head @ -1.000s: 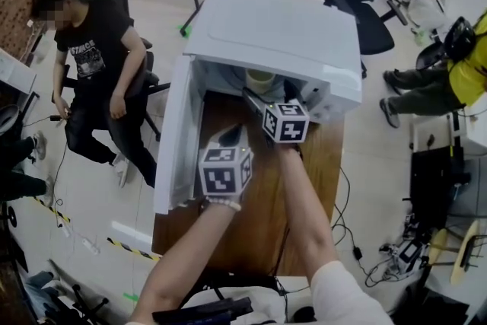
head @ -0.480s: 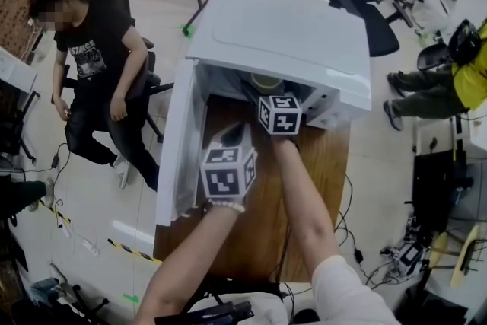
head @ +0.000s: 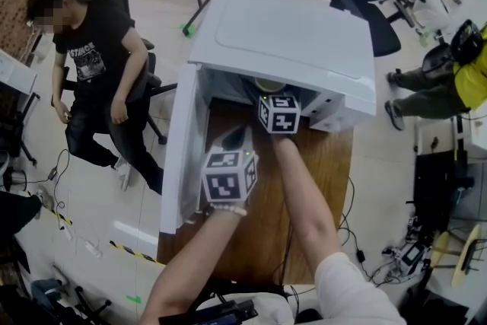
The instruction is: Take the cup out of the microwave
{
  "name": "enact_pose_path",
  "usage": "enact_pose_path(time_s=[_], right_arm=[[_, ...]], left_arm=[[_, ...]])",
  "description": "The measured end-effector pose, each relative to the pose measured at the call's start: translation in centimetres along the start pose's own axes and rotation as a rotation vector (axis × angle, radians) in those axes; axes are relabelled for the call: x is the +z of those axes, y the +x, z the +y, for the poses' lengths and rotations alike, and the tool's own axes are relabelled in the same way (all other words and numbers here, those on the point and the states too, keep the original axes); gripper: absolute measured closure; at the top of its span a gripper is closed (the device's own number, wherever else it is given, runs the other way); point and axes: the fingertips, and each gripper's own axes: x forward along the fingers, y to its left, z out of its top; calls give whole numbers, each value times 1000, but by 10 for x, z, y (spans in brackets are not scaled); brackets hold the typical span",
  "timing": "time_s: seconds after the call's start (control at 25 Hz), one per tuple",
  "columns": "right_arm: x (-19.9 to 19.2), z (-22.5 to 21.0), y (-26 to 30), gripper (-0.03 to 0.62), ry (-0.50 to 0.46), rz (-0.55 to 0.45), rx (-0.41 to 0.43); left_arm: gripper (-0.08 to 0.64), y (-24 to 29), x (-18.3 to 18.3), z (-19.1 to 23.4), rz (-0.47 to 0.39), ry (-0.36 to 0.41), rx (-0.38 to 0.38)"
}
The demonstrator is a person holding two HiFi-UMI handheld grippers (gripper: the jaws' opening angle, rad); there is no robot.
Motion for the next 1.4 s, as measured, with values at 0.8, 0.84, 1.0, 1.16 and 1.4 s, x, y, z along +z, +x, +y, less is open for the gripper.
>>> enact_pose_path(time_s=[0.8,0.84,1.0,1.16,1.4], right_arm=[[9,10,-44,116,-23,-19,-29],[8,12,-51,115,-12,-18,-27],[0,22,-80,115,33,-5,-25],[0,32,-119,115,67,-14,-34],[13,59,-190,115,109,-59,-38]], left_arm=[[560,-18,-5,-16,0,31,-30],[560,-22,-7,-18,2,33,-33],[560,-42,-14,-21,0,57,-37],[560,-71,-22,-29,-17,89,-58],[560,-119,-30,-42,-43,100,-102]])
